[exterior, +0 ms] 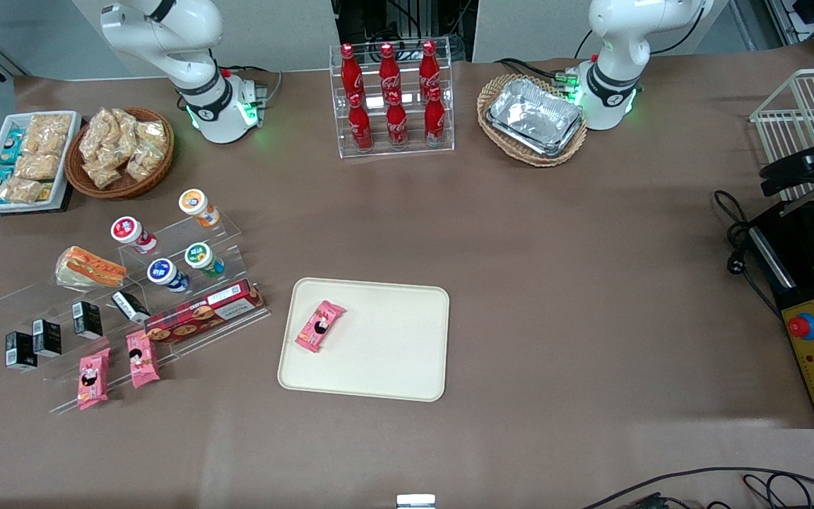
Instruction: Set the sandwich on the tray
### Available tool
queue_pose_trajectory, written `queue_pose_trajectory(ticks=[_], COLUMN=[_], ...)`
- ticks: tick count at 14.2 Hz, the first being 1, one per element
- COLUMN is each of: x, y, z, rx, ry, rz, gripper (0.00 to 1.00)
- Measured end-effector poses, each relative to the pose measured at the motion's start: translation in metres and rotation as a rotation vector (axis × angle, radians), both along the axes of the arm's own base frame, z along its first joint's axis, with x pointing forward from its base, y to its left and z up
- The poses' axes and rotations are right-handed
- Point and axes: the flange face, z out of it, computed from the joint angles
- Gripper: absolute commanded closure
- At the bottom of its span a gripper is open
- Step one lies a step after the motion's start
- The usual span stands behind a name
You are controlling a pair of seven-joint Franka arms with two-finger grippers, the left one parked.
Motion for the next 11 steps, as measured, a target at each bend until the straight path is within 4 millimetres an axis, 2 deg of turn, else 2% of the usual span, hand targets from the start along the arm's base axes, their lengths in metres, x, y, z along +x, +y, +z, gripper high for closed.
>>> queue_pose_trajectory(ticks=[2,5,8,11], x=[-0.002,0.001,0.011,0.019], y=[-0.018,-0.033,-0.038,-0.033], z=[-0.026,-0.055,-0.081,-0.101], rx=[-0.009,0.003,-0.002,0.019], ry=[-0.009,-0.012,0.009,0.006], rz=[-0.046,-0.134,-0.201,-0.269], gripper=[0.00,0.00,0.00,0.00])
